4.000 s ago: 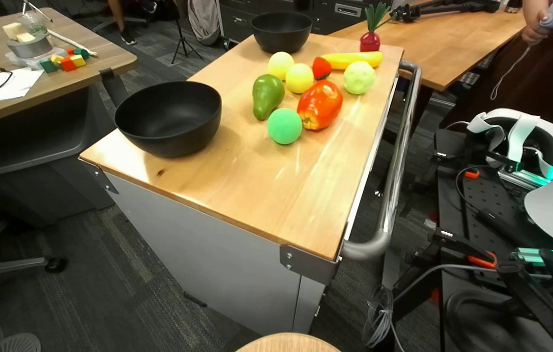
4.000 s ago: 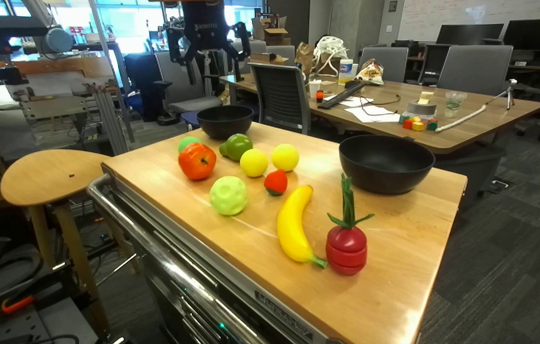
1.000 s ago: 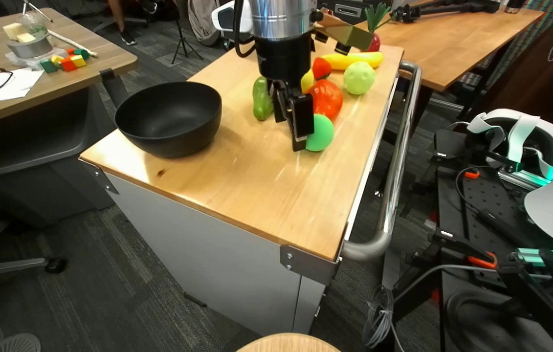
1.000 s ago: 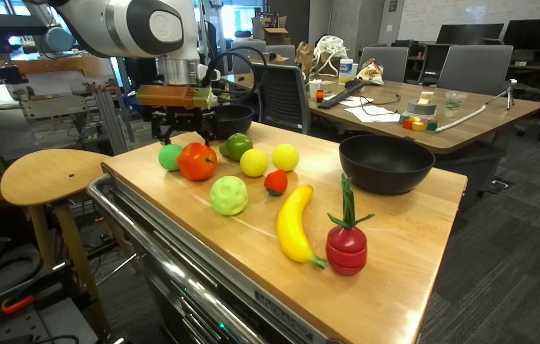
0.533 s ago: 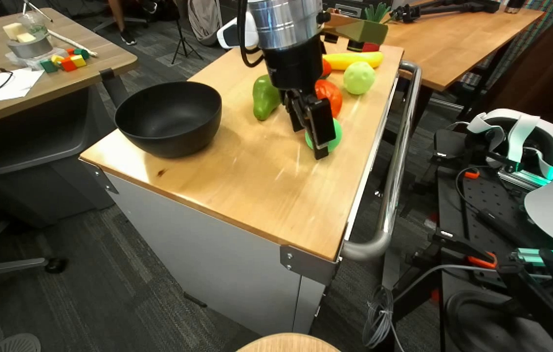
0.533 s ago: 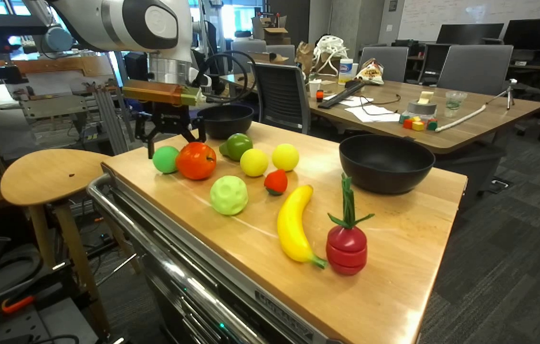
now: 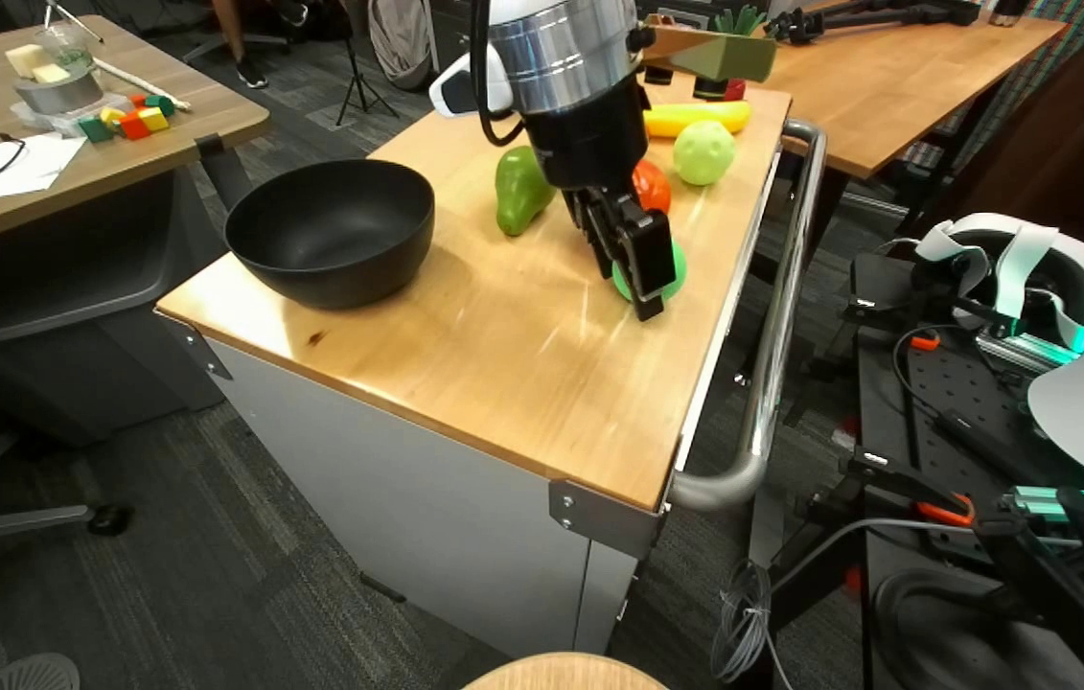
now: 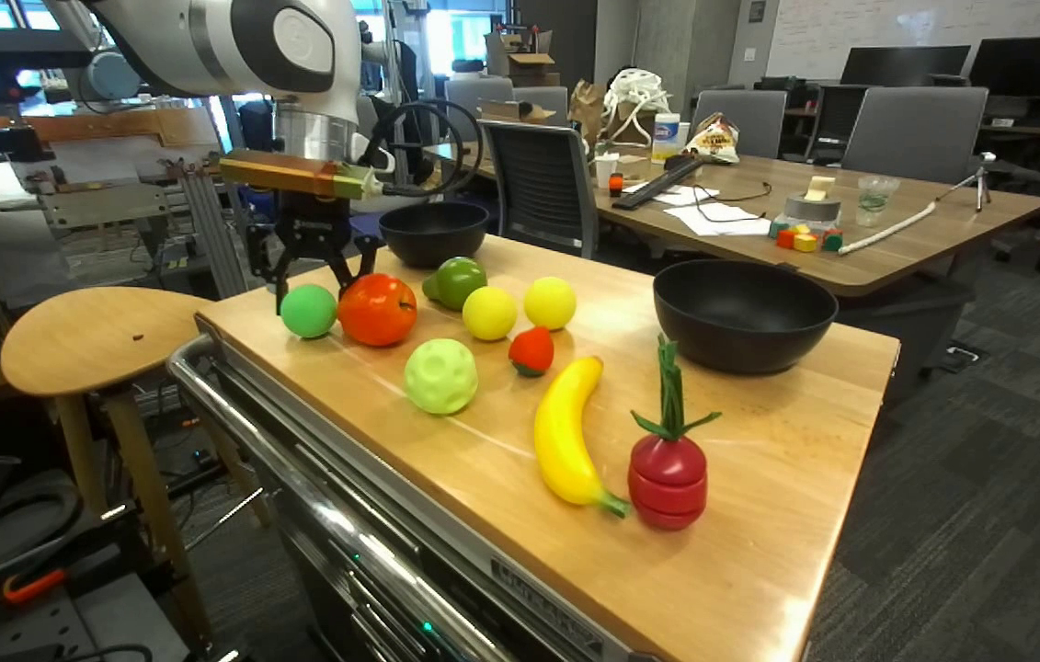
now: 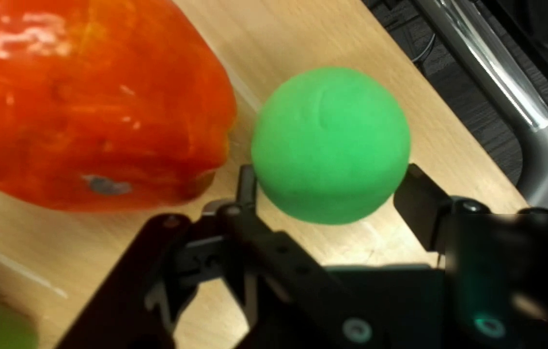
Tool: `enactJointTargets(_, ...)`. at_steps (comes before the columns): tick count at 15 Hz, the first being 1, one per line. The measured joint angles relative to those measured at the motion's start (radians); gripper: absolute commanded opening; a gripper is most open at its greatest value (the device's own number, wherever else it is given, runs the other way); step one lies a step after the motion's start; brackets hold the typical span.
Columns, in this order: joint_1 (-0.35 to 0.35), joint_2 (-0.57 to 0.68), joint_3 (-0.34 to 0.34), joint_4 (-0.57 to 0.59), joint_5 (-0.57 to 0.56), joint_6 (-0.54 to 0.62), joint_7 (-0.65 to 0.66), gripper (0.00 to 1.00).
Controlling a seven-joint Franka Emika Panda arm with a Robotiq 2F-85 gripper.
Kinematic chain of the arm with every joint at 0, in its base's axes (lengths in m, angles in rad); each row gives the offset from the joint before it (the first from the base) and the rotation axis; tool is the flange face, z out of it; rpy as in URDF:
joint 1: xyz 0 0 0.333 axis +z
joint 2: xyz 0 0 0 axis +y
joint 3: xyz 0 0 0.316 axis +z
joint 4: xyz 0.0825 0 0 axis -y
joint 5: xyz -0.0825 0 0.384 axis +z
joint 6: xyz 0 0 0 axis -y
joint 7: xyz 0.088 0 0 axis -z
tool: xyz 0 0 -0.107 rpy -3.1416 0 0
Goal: Put the fruits in the bowls
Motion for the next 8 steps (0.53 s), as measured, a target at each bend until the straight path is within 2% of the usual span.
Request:
enactJointTargets(2,0.001,0.004,0.0,0.001,-0.006,-0.003,0.009,0.27)
enactJointTargets(3,0.001,0.006,0.0,0.002,-0.008,-0.004,0.013,0.23)
enactJointTargets(6,0.001,0.006,0.0,0.008,-0.012,-0.009,0.022,0.16)
enactJointTargets(8,0.001,0.006,0.0,0.018,-0.013,-0.013,0.024,0.16)
